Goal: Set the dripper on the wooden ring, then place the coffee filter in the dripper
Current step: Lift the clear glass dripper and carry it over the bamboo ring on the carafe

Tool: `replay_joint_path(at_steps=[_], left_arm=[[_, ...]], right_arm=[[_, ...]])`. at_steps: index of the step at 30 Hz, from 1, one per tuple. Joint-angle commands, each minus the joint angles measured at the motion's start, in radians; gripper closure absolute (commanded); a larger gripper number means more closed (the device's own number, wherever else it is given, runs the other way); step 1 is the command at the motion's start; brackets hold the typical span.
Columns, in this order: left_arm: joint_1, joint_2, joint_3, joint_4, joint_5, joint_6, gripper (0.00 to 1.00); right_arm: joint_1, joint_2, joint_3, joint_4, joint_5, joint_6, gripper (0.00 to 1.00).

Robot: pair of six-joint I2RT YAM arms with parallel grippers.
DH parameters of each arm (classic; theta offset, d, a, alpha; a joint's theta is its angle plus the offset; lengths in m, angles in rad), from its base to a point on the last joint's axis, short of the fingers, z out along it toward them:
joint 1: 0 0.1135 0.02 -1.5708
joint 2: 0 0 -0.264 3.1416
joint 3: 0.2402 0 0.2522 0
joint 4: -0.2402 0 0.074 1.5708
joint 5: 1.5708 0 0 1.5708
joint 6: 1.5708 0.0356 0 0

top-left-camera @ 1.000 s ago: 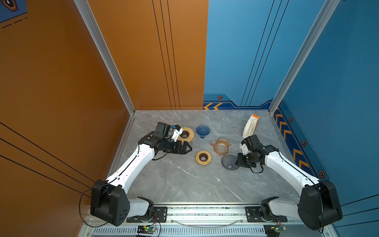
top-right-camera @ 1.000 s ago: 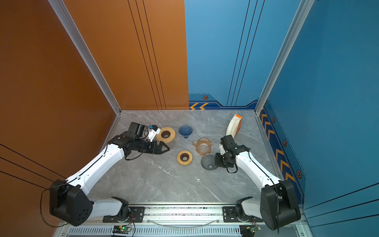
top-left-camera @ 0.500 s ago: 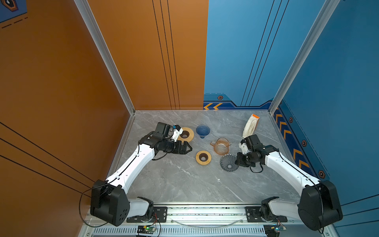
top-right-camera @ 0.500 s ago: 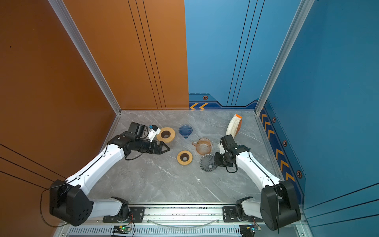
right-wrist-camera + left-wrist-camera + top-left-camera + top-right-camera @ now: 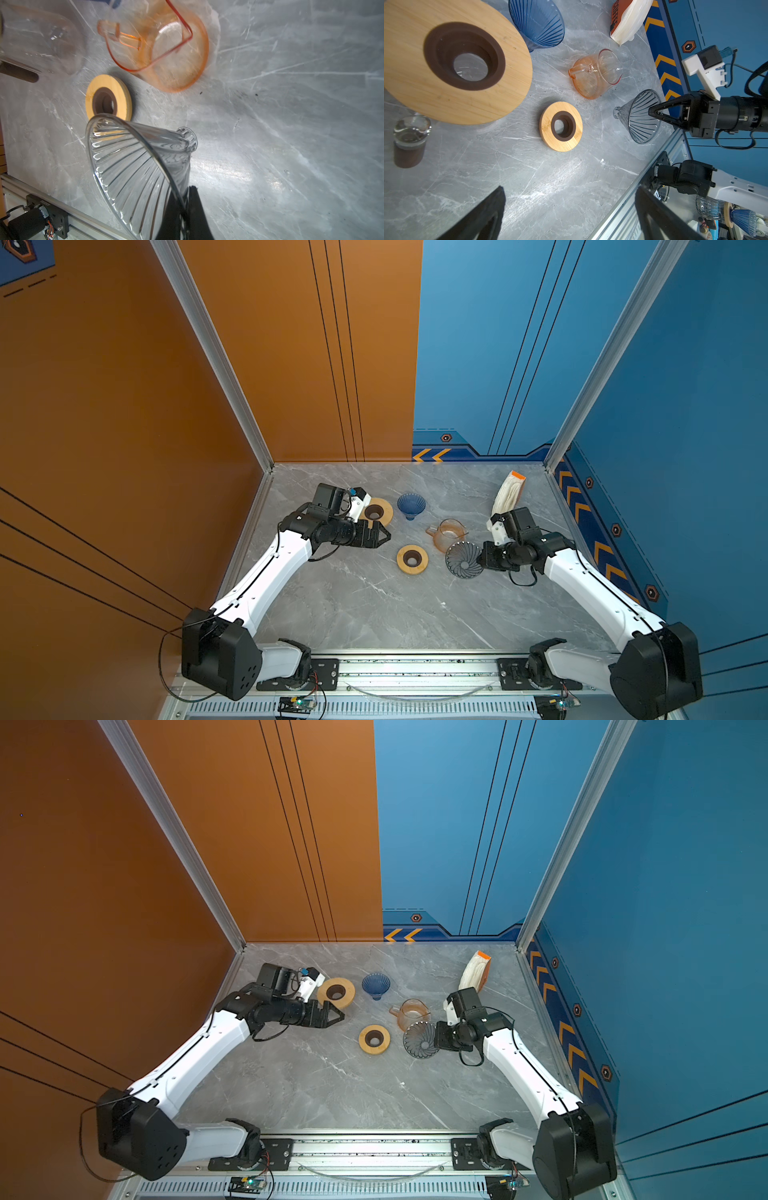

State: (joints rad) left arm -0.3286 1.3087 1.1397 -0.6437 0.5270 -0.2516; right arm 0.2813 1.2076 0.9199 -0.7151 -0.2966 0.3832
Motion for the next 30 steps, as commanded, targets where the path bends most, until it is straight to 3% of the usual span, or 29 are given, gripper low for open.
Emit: replay_joint_path(at_steps=[1, 12, 30], left_arm=[[-0.007, -0.036, 0.043, 0.004, -0.013, -0.019, 0.02], [0.026, -0.099, 0.091, -0.001, -0.072, -0.074, 0.02], [0.195, -0.172, 0.013, -0.007, -0.046, -0.109, 0.02]], right_arm=[[0.005, -0.027, 0.081, -0.032, -0.025, 0.011, 1.00], [0.095, 0.101, 0.347, -0.039, -0.034, 0.015, 1.00], [0.321, 0.609, 0.934, -0.053, -0.016, 0.035, 1.00]])
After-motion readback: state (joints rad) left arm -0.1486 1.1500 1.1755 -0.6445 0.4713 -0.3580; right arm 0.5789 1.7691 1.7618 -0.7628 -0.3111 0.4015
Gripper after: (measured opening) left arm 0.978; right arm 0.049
